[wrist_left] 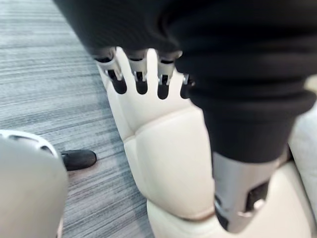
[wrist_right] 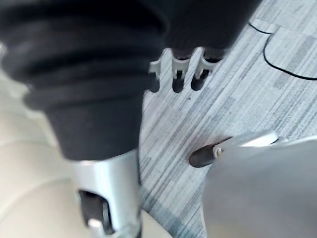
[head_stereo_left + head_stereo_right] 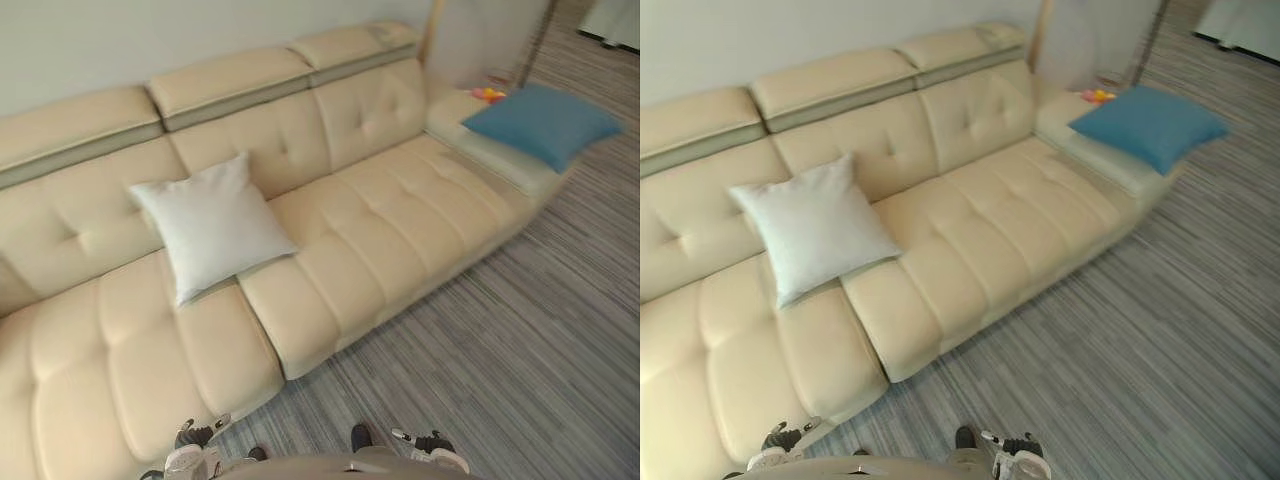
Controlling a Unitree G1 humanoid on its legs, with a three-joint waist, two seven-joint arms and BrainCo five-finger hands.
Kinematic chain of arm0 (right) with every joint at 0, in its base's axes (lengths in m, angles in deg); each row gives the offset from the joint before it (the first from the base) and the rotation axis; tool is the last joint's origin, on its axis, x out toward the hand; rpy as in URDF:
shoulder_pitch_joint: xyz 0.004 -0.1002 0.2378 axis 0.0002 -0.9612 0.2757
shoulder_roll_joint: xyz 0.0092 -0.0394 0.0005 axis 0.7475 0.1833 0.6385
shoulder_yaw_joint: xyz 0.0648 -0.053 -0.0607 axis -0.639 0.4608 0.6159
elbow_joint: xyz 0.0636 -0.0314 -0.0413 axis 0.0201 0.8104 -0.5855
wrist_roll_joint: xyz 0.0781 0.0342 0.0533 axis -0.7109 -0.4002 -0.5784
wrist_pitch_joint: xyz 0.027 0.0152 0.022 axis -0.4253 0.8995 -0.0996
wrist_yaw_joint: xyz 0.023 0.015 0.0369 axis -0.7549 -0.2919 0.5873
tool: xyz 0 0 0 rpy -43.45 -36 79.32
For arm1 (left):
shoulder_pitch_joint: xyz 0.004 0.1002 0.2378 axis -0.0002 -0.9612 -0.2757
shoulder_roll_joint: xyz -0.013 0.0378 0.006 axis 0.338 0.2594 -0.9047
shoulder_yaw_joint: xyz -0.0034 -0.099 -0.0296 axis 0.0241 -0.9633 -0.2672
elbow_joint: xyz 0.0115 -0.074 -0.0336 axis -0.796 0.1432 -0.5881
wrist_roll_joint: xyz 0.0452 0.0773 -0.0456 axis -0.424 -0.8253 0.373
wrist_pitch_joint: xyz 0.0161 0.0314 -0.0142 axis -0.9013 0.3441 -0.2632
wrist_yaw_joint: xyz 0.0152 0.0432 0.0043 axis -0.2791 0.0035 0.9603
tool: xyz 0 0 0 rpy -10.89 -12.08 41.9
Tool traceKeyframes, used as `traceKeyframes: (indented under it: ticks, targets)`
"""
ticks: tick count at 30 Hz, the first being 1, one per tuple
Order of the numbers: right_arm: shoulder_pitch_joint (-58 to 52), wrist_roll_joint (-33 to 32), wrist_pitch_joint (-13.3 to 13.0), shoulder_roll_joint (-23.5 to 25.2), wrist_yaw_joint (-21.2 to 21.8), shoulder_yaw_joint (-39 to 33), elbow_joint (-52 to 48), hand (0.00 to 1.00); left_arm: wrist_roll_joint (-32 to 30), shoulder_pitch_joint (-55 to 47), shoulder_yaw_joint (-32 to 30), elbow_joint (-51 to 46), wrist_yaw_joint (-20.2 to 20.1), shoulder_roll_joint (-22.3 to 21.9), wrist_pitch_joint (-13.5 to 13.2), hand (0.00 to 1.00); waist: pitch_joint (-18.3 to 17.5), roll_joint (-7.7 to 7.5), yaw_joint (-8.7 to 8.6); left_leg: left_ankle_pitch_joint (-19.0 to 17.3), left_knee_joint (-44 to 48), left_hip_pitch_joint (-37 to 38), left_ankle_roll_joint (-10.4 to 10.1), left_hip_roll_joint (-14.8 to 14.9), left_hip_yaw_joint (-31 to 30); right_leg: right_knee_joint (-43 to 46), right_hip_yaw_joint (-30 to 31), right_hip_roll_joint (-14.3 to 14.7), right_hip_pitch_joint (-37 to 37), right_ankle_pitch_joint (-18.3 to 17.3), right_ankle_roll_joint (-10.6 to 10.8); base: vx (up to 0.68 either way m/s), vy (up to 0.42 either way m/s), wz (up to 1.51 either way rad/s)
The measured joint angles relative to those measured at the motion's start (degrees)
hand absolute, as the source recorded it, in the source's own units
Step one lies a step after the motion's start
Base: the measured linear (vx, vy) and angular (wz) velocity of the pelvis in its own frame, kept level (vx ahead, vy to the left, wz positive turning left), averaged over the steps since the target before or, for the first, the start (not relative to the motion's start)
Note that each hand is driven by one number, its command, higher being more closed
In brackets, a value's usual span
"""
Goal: Pick up cushions and gather them together orderly.
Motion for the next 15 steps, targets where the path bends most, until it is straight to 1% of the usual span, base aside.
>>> traceKeyframes:
  ticks: [1, 2, 3, 4, 5, 6, 7, 8, 9, 10, 11, 12, 13, 14, 15]
  targets:
    - [0.2, 0.0, -0.1, 0.0, 0.0, 0.0, 0.0, 0.0, -0.1, 0.5, -0.1, 0.3, -0.5, -0.2, 0.0, 0.0, 0.4, 0.2, 0.04, -1.6, 1.9, 0.4, 0.4, 0.9, 3.1, 0.0, 1.1, 1.3, -0.6, 1.2, -1.2, 0.1, -0.006, -1.29]
    - [0.5, 0.0, -0.2, 0.0, 0.1, 0.1, 0.0, 0.0, -0.1, 0.6, -0.1, 0.3, -0.6, -0.2, 0.0, 0.0, 0.5, 0.24, 0.08, -2.3, 2.8, 0.4, 0.7, 1.6, 5.0, 0.0, 0.2, 2.1, -1.3, 2.2, -1.7, 0.06, -0.021, -1.58]
    - [0.9, 0.0, -0.3, 0.1, 0.1, 0.5, 0.1, 0.0, -0.1, 0.8, -0.2, 0.3, -0.6, -0.3, 0.0, 0.0, 0.7, 0.54, 0.35, -3.3, 4.1, 0.4, 1.1, 2.7, 8.0, -0.1, -2.9, 3.6, -2.5, 4.6, -2.8, 0.05, -0.047, -1.51]
    - [1.2, 0.0, -0.4, 0.3, 0.1, 0.6, 0.0, 0.0, -0.1, 0.9, -0.2, 0.4, -0.7, -0.3, 0.0, 0.0, 1.3, 1.42, 0.38, -3.9, 5.1, 0.5, 1.7, 3.7, 10.2, -1.2, -7.6, 4.1, -2.7, 6.0, -4.4, 0.06, -0.094, -1.61]
    - [1.8, 0.0, -0.4, 0.2, 0.1, 0.5, 0.0, 0.0, -0.2, 1.2, 0.0, 0.3, -0.7, -0.6, 0.0, 0.0, 1.4, 1.1, -0.09, -4.6, 5.8, 0.8, 2.1, 4.0, 12.8, -1.4, -14.4, 3.9, -2.9, 4.9, -6.6, 0.05, -0.102, -1.29]
    - [1.7, 0.0, -0.4, -0.2, 0.1, 0.2, 0.0, 0.0, -0.8, 1.7, 0.1, 0.4, -0.7, -0.8, 0.0, 0.0, 1.8, 1.62, -0.59, -4.8, 6.0, 1.6, 2.2, 3.9, 14.8, -0.7, -20.9, 2.9, -2.6, 2.5, -8.4, 0.05, -0.073, -0.99]
    - [1.6, -0.1, -0.5, -0.8, 0.1, -0.4, 0.0, 0.0, -1.3, 1.9, 0.5, 0.1, -0.7, -1.2, 0.0, 0.0, 2.4, 2.54, -1.0, -4.8, 6.1, 2.8, 2.2, 4.1, 15.8, 1.3, -28.1, 1.6, -2.5, 1.1, -8.6, 0.03, -0.031, -0.81]
    - [1.5, -0.1, -0.5, -1.3, 0.1, -0.6, 0.0, 0.0, -1.6, 1.9, 1.3, -0.1, -0.6, -1.5, -0.1, 0.0, 2.5, 3.22, -1.08, -5.2, 6.5, 3.8, 1.7, 4.4, 17.0, 3.3, -33.4, 0.1, -2.3, 0.5, -8.2, 0.05, -0.035, -0.64]
    - [1.3, -0.1, -0.5, -1.6, 0.1, -0.7, 0.0, 0.0, -1.9, 1.9, 1.9, -0.1, -0.5, -1.4, -0.1, 0.0, 2.5, 3.75, -1.4, -5.8, 6.8, 4.3, 0.9, 4.8, 17.4, 4.5, -35.3, 0.0, -2.3, -0.2, -7.5, 0.05, -0.049, -0.44]
    - [1.1, -0.1, -0.5, -1.9, 0.0, -0.8, 0.1, 0.0, -1.9, 2.3, 2.5, -0.2, -0.5, -1.2, -0.1, 0.0, 2.4, 3.9, -1.8, -6.1, 7.0, 4.3, 0.3, 5.1, 17.4, 4.7, -35.5, 0.5, -2.3, -0.7, -6.6, 0.06, -0.068, -0.3]
    - [0.9, -0.1, -0.4, -2.2, 0.0, -0.9, 0.3, 0.0, -2.0, 2.4, 3.0, -0.6, -0.6, -0.9, -0.1, 0.0, 2.5, 3.99, -1.7, -6.3, 7.2, 4.4, 0.1, 5.4, 17.4, 4.3, -34.1, 1.4, -2.3, -0.2, -5.3, 0.04, -0.079, -0.38]
    - [1.1, -0.1, -0.4, -2.5, 0.0, -1.1, 0.4, 0.0, -2.4, 2.3, 3.5, -0.5, -0.6, -0.9, -0.1, 0.0, 2.8, 4.35, -1.23, -6.4, 8.0, 4.4, -0.1, 6.0, 17.7, 3.8, -32.9, 2.1, -2.4, -0.6, -4.8, 0.03, -0.08, -0.51]
    - [1.4, -0.1, -0.4, -2.7, 0.0, -1.0, 0.4, 0.0, -2.4, 2.2, 3.5, -0.4, -0.6, -1.0, -0.1, 0.0, 3.0, 4.49, -1.07, -6.5, 8.7, 4.4, -0.3, 6.3, 18.1, 3.7, -32.2, 2.5, -2.6, -0.9, -4.8, 0.01, -0.093, -0.69]
    - [1.9, -0.4, -0.4, -2.7, 0.0, -1.0, 0.4, 0.0, -2.4, 2.0, 3.5, -0.4, -0.6, -1.1, 0.0, 0.0, 3.4, 4.78, -0.98, -7.3, 12.9, 4.0, -1.6, 8.0, 18.5, 4.0, -30.7, 3.3, -2.7, -1.8, -4.5, -0.01, -0.1, -0.83]
    - [1.8, -0.6, -0.4, -2.7, 0.0, -0.9, 0.5, 0.0, -1.8, 1.2, 2.3, -0.8, -0.5, -1.5, 0.0, 0.0, 3.5, 4.72, -0.64, -8.6, 22.0, 2.7, -3.4, 11.2, 18.1, 4.5, -28.9, 4.3, -2.2, -2.8, -4.9, 0.0, -0.085, -0.84]
